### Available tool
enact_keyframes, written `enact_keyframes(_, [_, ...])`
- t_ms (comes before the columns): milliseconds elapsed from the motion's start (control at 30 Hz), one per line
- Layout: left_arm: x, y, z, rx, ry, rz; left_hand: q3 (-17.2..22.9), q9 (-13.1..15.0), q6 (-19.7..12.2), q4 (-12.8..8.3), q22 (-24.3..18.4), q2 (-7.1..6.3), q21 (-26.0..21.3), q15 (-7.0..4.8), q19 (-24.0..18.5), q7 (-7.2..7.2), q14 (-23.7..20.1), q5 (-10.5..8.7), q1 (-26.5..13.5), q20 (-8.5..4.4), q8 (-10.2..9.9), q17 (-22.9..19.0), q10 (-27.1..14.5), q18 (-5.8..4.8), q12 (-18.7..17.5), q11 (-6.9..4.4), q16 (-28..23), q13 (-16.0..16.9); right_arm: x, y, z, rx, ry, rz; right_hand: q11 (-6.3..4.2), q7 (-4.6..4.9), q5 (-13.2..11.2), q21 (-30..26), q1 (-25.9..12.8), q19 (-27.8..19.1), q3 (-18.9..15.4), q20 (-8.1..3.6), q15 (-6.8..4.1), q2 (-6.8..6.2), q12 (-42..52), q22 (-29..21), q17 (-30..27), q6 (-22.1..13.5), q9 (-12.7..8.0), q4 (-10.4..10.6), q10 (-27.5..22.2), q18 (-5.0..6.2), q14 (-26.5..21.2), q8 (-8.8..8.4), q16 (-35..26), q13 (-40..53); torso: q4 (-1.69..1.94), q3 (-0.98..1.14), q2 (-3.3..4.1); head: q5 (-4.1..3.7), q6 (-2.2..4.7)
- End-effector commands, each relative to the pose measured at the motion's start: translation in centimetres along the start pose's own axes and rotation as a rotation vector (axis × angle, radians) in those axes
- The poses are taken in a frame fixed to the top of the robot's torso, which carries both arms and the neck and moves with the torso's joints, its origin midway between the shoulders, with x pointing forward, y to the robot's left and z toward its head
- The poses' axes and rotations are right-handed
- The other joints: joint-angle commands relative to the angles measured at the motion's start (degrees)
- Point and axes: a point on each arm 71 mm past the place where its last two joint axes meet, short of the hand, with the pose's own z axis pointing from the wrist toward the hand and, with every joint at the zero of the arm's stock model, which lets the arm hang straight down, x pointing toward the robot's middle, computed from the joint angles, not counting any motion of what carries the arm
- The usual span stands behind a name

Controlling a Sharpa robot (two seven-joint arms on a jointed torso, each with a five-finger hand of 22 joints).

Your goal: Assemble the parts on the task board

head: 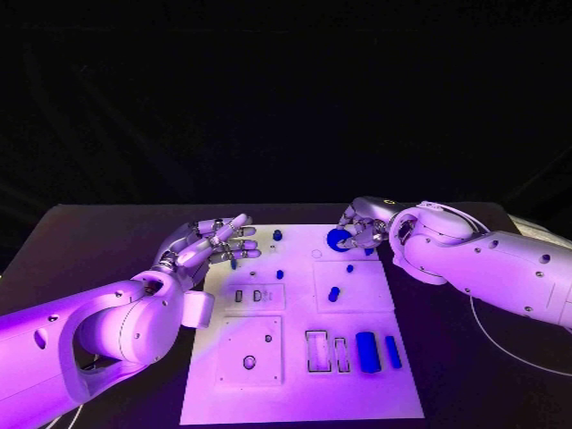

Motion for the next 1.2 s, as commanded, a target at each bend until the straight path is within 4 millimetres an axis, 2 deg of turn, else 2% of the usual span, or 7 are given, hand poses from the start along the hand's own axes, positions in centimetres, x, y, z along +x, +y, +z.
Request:
enact_keyframes(33, [0.2, -0.1, 0.0, 0.006, 0.022, -0.010, 0.0, 0.0, 0.2, -0.2, 0.0, 0.42, 0.2, 0.29, 0.1, 0.10, 0.2, 0.23, 0.1, 0.28, -0.2, 0.1, -0.1, 0.58, -0.2, 0.21, -0.2, 0.0, 0.4, 0.0, 0.0, -0.001, 0.015, -0.002, -0.30, -0.32, -2.0, 0.4, 1.1, 0.2, 2.1, -0.27, -0.22, 1.98, 0.5, 0.3, 8.1, 1.4, 0.4, -0.5, 0.5, -0.44, 4.8, 0.81, 0.4, 0.6, 0.00, 0.01, 0.00, -0.04, -0.07])
enact_keyframes(133, [0.2, -0.1, 0.0, 0.006, 0.022, -0.011, 0.0, 0.0, 0.2, -0.2, 0.0, 0.42, 0.2, 0.29, 0.1, 0.10, 0.2, 0.23, 0.1, 0.28, -0.2, 0.1, -0.1, 0.58, -0.2, 0.21, -0.2, 0.0, 0.1, 0.3, 0.0, -0.014, -0.020, -0.002, -0.72, -0.76, -3.8, 0.7, 2.3, 0.4, 4.5, -0.53, -0.53, 3.28, 1.5, 0.8, 8.3, 2.8, 0.7, -1.4, 1.1, -0.52, 4.8, 1.56, 0.5, 1.5, 0.02, -0.02, 0.00, -0.10, -0.08])
enact_keyframes(300, [0.2, -0.1, 0.0, 0.006, 0.022, -0.011, 0.1, 0.0, 0.2, -0.2, 0.0, 0.44, 0.2, 0.29, 0.1, 0.10, 0.2, 0.23, 0.1, 0.28, -0.2, 0.1, -0.1, 0.58, -0.2, 0.21, -0.2, 0.0, -0.3, 1.3, -0.1, -0.062, -0.093, 0.000, -1.10, -1.26, -4.4, 1.2, 2.4, 0.8, 6.7, -0.84, -0.83, 3.65, 3.6, 1.7, 8.8, 4.3, 1.0, -2.4, 2.3, -0.69, 4.9, 2.35, 0.8, 3.4, 0.02, -0.03, -0.03, -0.09, -0.02])
enact_keyframes(567, [0.2, -0.1, 0.0, 0.006, 0.021, -0.010, 0.1, 0.0, 0.2, -0.3, 0.0, 0.48, 0.2, 0.29, 0.1, 0.09, 0.2, 0.23, 0.2, 0.28, -0.2, 0.1, -0.1, 0.58, -0.2, 0.21, -0.3, 0.0, -0.5, 3.8, -0.4, -0.140, -0.157, 0.004, -1.27, -1.48, -4.3, 1.5, 0.9, 1.1, 7.9, -1.04, -1.01, 3.14, 4.0, 2.2, 8.9, 4.9, 1.1, -2.5, 2.6, -0.79, 5.0, 2.48, 0.8, 3.9, 0.18, -0.16, -0.02, 0.00, 0.11])
enact_keyframes(700, [0.1, -0.1, 0.1, 0.006, 0.019, -0.009, 0.1, 0.0, 0.2, -0.3, 0.0, 0.50, 0.2, 0.29, 0.1, 0.09, 0.2, 0.23, 0.2, 0.28, -0.3, 0.1, -0.1, 0.58, -0.2, 0.21, -0.3, 0.0, -0.3, 5.5, -0.4, -0.168, -0.150, 0.009, -1.29, -1.50, -4.5, 1.5, 0.0, 1.0, 8.1, -1.07, -1.03, 2.79, 3.8, 2.2, 8.8, 5.0, 1.1, -2.4, 2.6, -0.78, 5.0, 2.39, 0.8, 3.8, 0.13, -0.13, -0.02, 0.26, 0.11])
enact_keyframes(1033, [0.1, -0.1, 0.1, 0.007, 0.018, -0.009, 0.1, 0.0, 0.2, -0.3, 0.0, 0.51, 0.2, 0.29, 0.1, 0.09, 0.2, 0.23, 0.2, 0.28, -0.3, 0.1, -0.1, 0.58, -0.2, 0.21, -0.3, 0.0, 0.5, 9.4, 0.6, -0.212, -0.130, -0.006, -1.26, -1.47, -5.0, 1.5, -1.7, 1.0, 8.3, -1.08, -1.02, 2.27, 3.4, 2.1, 8.6, 4.8, 1.0, -1.9, 2.5, -0.78, 4.9, 2.16, 0.7, 3.7, 0.24, -0.22, 0.01, 0.52, 0.06])
enact_keyframes(1200, [0.1, 0.0, 0.1, 0.007, 0.019, -0.009, 0.1, 0.0, 0.2, -0.3, 0.0, 0.51, 0.2, 0.29, 0.1, 0.09, 0.2, 0.23, 0.2, 0.28, -0.3, 0.1, -0.1, 0.58, -0.2, 0.21, -0.3, 0.0, 1.2, 10.7, 1.3, -0.224, -0.118, -0.023, -1.25, -1.46, -5.0, 1.5, -1.9, 1.0, 8.4, -1.08, -1.01, 2.25, 3.3, 2.1, 8.5, 4.8, 1.0, -1.8, 2.5, -0.78, 4.9, 2.10, 0.6, 3.7, 0.18, -0.10, 0.04, 0.77, -0.09])
